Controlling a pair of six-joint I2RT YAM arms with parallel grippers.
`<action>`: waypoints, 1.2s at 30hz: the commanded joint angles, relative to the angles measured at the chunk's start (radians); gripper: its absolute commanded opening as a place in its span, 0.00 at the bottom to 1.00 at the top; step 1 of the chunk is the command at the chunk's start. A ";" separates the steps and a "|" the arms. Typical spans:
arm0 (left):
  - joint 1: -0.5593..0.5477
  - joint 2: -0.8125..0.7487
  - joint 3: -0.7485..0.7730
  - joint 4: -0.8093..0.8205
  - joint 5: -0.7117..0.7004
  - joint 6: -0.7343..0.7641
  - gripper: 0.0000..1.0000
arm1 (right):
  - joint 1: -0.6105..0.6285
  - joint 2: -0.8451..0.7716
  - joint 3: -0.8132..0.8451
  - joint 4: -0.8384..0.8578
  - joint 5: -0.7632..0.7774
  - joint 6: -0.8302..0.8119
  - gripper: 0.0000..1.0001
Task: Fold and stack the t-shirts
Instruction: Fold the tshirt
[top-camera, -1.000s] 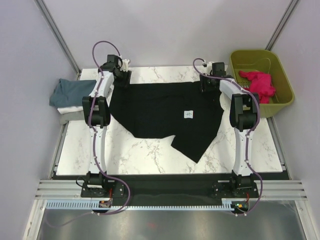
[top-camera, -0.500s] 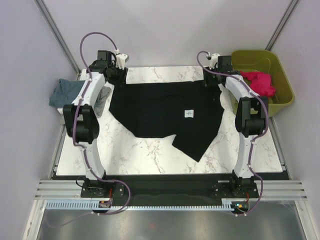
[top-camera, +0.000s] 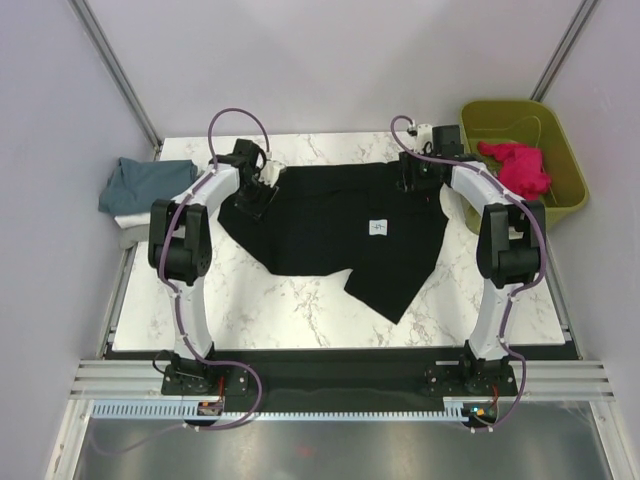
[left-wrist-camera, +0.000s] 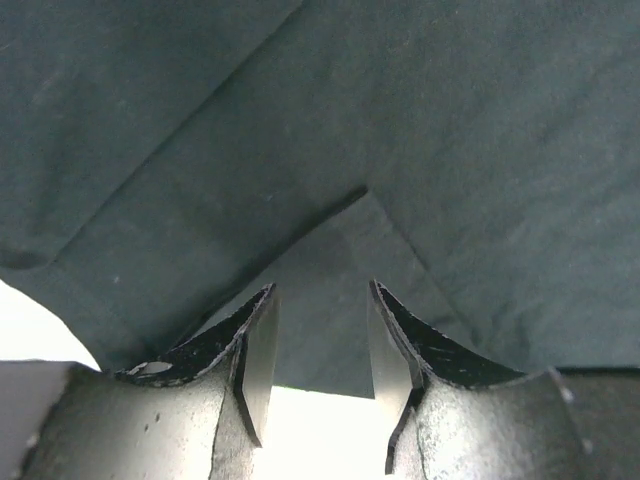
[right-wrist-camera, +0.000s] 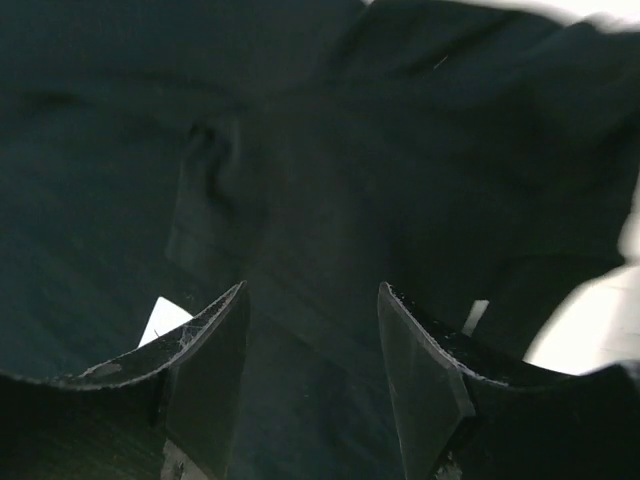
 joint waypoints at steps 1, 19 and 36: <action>-0.020 0.027 0.065 -0.004 -0.043 -0.041 0.48 | 0.022 0.016 0.009 -0.010 -0.041 -0.012 0.61; -0.076 0.151 0.181 -0.048 -0.071 -0.047 0.46 | 0.040 0.143 0.048 -0.003 -0.022 -0.001 0.61; -0.069 0.067 0.119 -0.056 -0.087 -0.025 0.02 | 0.066 0.204 0.055 -0.004 0.025 -0.015 0.62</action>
